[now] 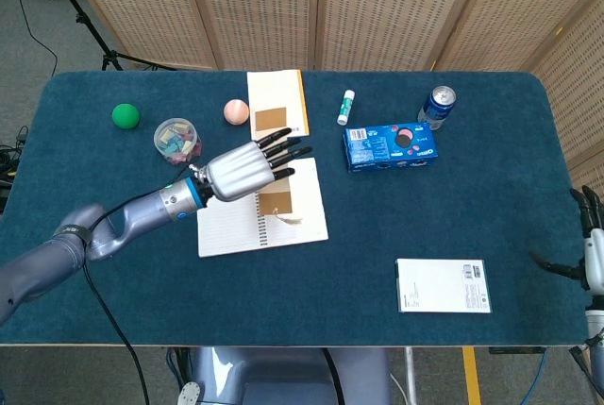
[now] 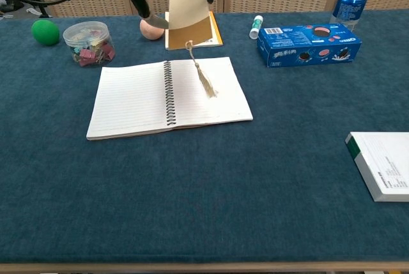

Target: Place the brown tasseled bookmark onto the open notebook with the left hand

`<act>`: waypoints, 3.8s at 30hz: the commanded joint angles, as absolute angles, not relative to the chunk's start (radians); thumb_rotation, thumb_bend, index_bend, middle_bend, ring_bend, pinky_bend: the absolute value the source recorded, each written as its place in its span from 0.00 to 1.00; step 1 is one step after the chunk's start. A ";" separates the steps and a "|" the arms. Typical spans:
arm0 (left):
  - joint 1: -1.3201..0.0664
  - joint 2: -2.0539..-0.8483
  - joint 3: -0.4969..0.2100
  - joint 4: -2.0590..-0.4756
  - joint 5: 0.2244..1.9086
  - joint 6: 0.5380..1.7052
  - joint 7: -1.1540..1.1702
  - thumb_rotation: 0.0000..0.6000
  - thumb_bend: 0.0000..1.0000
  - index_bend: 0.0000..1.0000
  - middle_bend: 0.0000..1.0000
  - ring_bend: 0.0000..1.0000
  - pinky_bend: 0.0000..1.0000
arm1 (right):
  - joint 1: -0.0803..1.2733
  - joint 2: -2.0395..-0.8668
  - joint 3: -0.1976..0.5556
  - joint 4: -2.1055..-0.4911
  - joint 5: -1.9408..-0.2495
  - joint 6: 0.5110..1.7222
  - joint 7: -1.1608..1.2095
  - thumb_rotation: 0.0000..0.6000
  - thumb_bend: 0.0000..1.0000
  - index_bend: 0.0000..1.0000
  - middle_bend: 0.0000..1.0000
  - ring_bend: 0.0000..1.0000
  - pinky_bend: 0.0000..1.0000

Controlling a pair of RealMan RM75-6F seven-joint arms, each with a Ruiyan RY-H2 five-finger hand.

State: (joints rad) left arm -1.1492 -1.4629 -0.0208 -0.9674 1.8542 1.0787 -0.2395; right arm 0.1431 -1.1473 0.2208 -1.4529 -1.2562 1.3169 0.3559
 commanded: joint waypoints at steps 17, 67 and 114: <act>-1.190 -1.545 0.014 -1.119 1.779 0.928 -0.247 1.00 0.37 0.49 0.00 0.00 0.00 | 0.148 -1.152 0.213 -1.445 -1.260 1.296 0.348 1.00 0.00 0.00 0.00 0.00 0.00; -1.183 -1.766 0.137 -0.687 1.777 0.869 -0.401 1.00 0.37 0.49 0.00 0.00 0.00 | 0.156 -1.154 0.223 -1.424 -1.228 1.256 0.350 1.00 0.00 0.00 0.00 0.00 0.00; -1.202 -1.704 0.126 -0.803 1.742 0.833 -0.334 1.00 0.34 0.18 0.00 0.00 0.00 | 0.149 -1.144 0.226 -1.437 -1.235 1.269 0.361 1.00 0.00 0.00 0.00 0.00 0.00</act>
State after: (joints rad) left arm -1.2025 -1.7058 0.1260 -0.8015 1.7427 0.8344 -0.3349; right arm 0.1486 -1.1443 0.2255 -1.4373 -1.2355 1.2688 0.3606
